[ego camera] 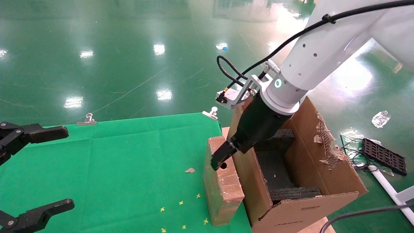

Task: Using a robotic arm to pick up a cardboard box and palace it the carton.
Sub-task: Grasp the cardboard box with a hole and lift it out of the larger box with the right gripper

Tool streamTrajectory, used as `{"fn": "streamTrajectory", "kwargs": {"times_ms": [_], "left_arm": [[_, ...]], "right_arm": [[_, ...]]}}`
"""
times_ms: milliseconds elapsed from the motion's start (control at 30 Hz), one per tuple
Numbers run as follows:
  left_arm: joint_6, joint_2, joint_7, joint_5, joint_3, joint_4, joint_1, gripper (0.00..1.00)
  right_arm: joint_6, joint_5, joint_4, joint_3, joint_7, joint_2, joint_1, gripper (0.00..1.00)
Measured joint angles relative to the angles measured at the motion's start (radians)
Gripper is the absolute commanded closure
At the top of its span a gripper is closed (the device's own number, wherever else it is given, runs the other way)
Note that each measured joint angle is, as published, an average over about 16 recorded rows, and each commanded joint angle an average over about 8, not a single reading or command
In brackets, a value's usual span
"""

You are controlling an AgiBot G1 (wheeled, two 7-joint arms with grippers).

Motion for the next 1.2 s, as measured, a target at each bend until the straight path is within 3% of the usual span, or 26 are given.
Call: {"fn": "streamTrajectory", "kwargs": {"times_ms": [200, 233, 300, 400, 467, 533, 667, 733, 1200], "left_arm": [[0.0, 0.0, 0.0, 0.0, 0.0, 0.0, 0.0, 0.0], [0.0, 0.0, 0.0, 0.0, 0.0, 0.0, 0.0, 0.0], [0.0, 0.0, 0.0, 0.0, 0.001, 0.0, 0.0, 0.0], [0.0, 0.0, 0.0, -0.001, 0.001, 0.0, 0.0, 0.02], [0.0, 0.0, 0.0, -0.001, 0.001, 0.0, 0.0, 0.1], [0.0, 0.0, 0.001, -0.001, 0.001, 0.0, 0.0, 0.23], [-0.001, -0.001, 0.001, -0.001, 0.001, 0.0, 0.0, 0.55], [-0.001, -0.001, 0.001, -0.001, 0.002, 0.0, 0.0, 0.64], [-0.001, -0.001, 0.001, -0.002, 0.002, 0.0, -0.001, 0.87]], "right_arm": [[0.008, 0.025, -0.097, -0.008, 0.039, -0.031, -0.046, 0.0], [0.008, 0.026, -0.109, -0.01, 0.04, -0.037, -0.052, 0.04], [0.007, 0.024, -0.129, -0.016, 0.043, -0.051, -0.062, 0.23], [0.006, 0.017, -0.149, -0.025, 0.046, -0.07, -0.072, 0.6], [0.005, 0.013, -0.155, -0.03, 0.049, -0.08, -0.077, 0.85], [0.003, 0.008, -0.157, -0.035, 0.052, -0.088, -0.081, 0.99], [0.0, -0.002, -0.15, -0.045, 0.063, -0.099, -0.083, 1.0], [-0.001, -0.006, -0.144, -0.049, 0.071, -0.102, -0.084, 1.0], [0.004, -0.02, -0.12, -0.07, 0.101, -0.099, -0.098, 1.0]]}}
